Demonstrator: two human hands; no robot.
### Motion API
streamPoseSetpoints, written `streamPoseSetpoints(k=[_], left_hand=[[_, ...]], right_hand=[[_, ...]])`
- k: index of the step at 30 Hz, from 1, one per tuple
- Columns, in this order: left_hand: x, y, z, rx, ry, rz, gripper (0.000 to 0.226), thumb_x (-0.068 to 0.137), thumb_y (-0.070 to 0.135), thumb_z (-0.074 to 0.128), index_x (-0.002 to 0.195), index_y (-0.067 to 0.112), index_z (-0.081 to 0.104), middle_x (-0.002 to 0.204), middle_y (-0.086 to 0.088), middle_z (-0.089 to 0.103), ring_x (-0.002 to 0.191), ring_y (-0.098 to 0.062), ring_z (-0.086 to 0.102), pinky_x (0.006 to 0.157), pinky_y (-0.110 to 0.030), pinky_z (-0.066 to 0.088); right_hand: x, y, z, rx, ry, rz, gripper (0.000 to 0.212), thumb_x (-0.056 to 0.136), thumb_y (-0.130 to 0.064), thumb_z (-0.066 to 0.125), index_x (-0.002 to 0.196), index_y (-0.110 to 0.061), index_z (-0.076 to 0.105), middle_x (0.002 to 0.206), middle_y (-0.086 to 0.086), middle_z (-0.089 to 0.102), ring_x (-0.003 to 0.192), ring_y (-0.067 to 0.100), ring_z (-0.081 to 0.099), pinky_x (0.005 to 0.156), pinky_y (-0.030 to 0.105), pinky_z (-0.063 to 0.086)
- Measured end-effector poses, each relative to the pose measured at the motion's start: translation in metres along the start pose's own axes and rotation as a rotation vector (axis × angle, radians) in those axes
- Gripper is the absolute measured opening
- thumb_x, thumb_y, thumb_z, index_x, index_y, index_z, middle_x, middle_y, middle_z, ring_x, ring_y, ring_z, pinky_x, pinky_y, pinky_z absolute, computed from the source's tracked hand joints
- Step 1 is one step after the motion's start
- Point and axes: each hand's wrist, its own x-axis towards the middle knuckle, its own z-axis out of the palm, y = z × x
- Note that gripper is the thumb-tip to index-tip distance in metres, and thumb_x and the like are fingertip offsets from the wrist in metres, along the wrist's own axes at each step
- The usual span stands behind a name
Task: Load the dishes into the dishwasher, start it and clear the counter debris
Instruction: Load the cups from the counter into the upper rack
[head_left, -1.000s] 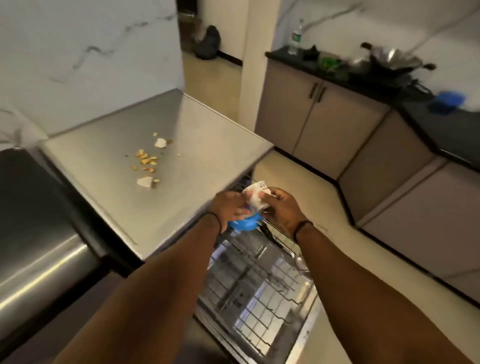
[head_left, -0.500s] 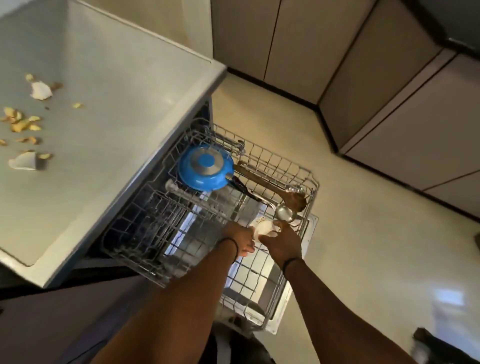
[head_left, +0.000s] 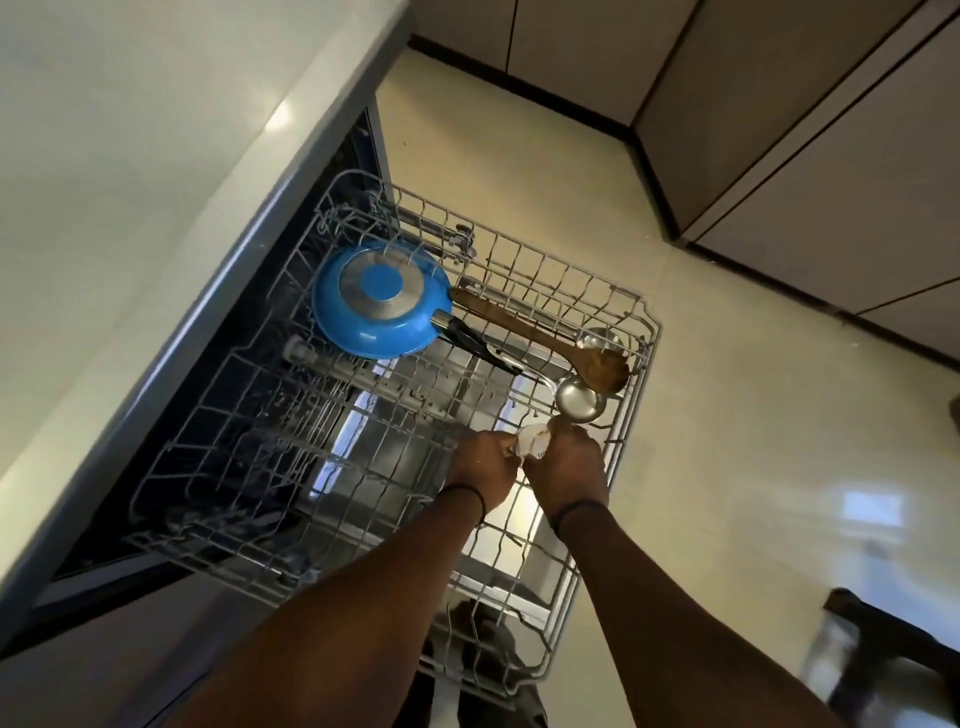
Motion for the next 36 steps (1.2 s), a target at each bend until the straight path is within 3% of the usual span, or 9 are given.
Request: streamPoseSetpoints(k=[7,14,20,25,28,33,36], left_hand=[[0.017,-0.005,0.009,-0.023,-0.029,-0.001,0.021,0.086,0.007,0.051,0.082,0.016,0.071,0.078,-0.004,0.07,0.077,-0.025,0.066,0.074,-0.042,0.058],[0.016,-0.004,0.009,0.043,-0.019,-0.001,0.022,0.091,0.014,0.05,0.079,0.018,0.067,0.081,-0.005,0.069,0.08,-0.025,0.064,0.071,-0.029,0.052],[0.012,0.011,0.006,0.123,-0.006,0.023,0.013,0.091,0.019,0.055,0.09,0.018,0.069,0.088,-0.003,0.07,0.084,-0.022,0.065,0.079,-0.037,0.056],[0.002,0.014,0.001,0.159,0.072,-0.004,0.018,0.091,0.018,0.051,0.1,0.014,0.066,0.101,-0.008,0.068,0.096,-0.027,0.064,0.079,-0.029,0.05],[-0.016,0.021,-0.007,0.167,0.088,-0.019,0.019,0.089,0.016,0.05,0.102,0.009,0.063,0.106,-0.009,0.068,0.1,-0.028,0.064,0.083,-0.034,0.053],[-0.049,0.072,-0.064,0.206,0.23,0.084,0.015,0.089,0.014,0.047,0.09,0.011,0.061,0.099,-0.012,0.065,0.095,-0.03,0.062,0.078,-0.038,0.051],[-0.093,0.104,-0.144,0.174,0.492,0.102,0.023,0.097,0.023,0.046,0.094,0.01,0.064,0.105,-0.013,0.062,0.098,-0.031,0.059,0.08,-0.038,0.047]], right_hand=[[0.013,0.011,0.014,-0.009,0.028,0.002,0.044,0.08,-0.025,0.07,0.118,-0.012,0.054,0.119,0.012,0.058,0.109,0.031,0.053,0.086,0.037,0.048],[0.01,0.02,0.018,0.056,0.042,-0.028,0.043,0.078,-0.022,0.074,0.116,-0.016,0.054,0.117,0.008,0.056,0.102,0.027,0.057,0.083,0.037,0.051],[0.013,0.021,0.011,0.059,0.062,-0.035,0.061,0.076,-0.021,0.075,0.131,-0.017,0.047,0.122,0.009,0.054,0.105,0.028,0.056,0.085,0.038,0.052],[0.006,0.022,0.005,0.054,0.054,-0.04,0.058,0.076,-0.023,0.075,0.128,-0.017,0.05,0.121,0.01,0.053,0.108,0.028,0.052,0.087,0.035,0.048],[-0.008,0.019,-0.007,0.085,0.036,-0.07,0.053,0.078,-0.024,0.074,0.126,-0.017,0.053,0.123,0.01,0.052,0.112,0.029,0.05,0.091,0.035,0.046],[-0.005,-0.016,-0.054,0.158,0.157,-0.227,0.039,0.078,-0.017,0.073,0.115,-0.013,0.061,0.113,0.013,0.058,0.108,0.034,0.053,0.088,0.038,0.044],[0.0,-0.09,-0.094,0.237,0.266,-0.452,0.026,0.078,-0.011,0.072,0.102,-0.009,0.065,0.1,0.015,0.061,0.096,0.036,0.056,0.083,0.039,0.044]])
